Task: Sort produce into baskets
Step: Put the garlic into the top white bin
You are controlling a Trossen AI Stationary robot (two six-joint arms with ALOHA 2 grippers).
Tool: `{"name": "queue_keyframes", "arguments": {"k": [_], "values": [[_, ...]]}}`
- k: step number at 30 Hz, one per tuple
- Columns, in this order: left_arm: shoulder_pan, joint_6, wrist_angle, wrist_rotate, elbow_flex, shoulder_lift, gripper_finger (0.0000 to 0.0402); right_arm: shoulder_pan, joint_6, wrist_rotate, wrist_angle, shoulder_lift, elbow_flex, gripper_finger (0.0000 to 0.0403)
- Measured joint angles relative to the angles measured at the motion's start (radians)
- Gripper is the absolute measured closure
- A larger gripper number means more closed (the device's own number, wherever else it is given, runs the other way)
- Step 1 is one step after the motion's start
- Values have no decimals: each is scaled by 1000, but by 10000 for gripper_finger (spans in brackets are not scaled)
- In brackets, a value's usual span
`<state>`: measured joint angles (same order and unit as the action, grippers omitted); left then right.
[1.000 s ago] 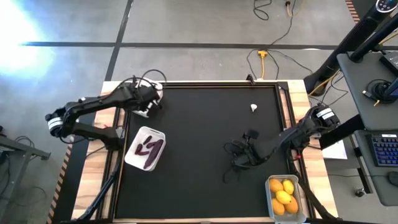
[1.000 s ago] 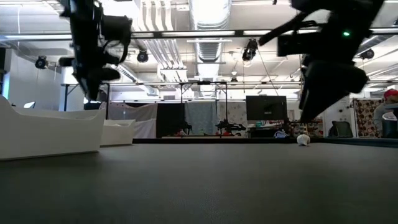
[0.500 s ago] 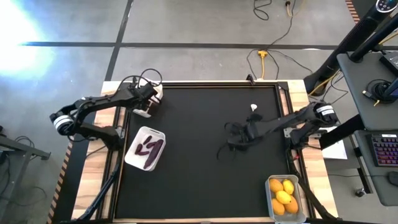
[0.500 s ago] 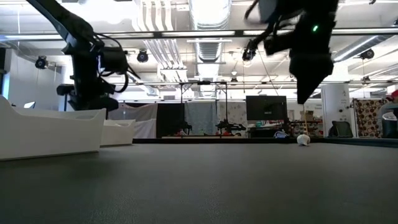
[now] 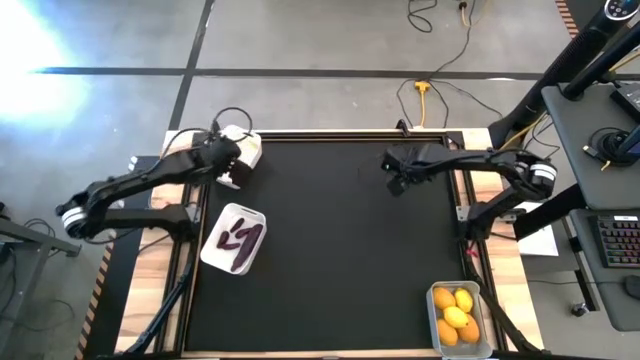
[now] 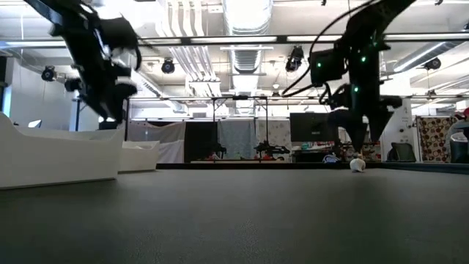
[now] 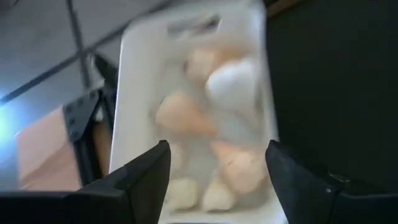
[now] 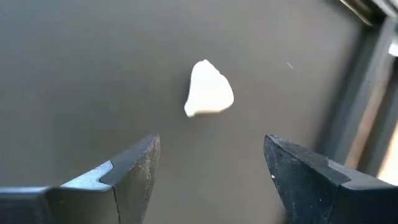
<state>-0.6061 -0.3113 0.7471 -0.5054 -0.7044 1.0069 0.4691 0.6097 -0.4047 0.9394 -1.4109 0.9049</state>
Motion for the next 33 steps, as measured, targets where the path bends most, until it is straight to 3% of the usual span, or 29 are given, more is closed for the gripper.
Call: {"name": "queue_keyframes", "arguments": {"k": [5, 11, 15, 20, 26, 33], "values": [[158, -91, -228, 3, 58, -182, 160, 117, -69, 72, -200, -5, -44, 122], [400, -68, -927, 74, 277, -259, 167, 198, -80, 111, -246, -53, -53, 141], [463, 69, -1267, 75, 371, -222, 172, 219, -95, 125, -250, -89, -54, 164], [451, 149, -1301, 69, 367, -201, 174, 221, -120, 127, -289, -136, -54, 195], [451, 185, -1203, 70, 326, -203, 174, 216, -159, 162, -322, -171, -52, 238], [453, 229, -1072, 109, 305, -188, 174, 105, -183, 194, -358, -129, -51, 299]]}}
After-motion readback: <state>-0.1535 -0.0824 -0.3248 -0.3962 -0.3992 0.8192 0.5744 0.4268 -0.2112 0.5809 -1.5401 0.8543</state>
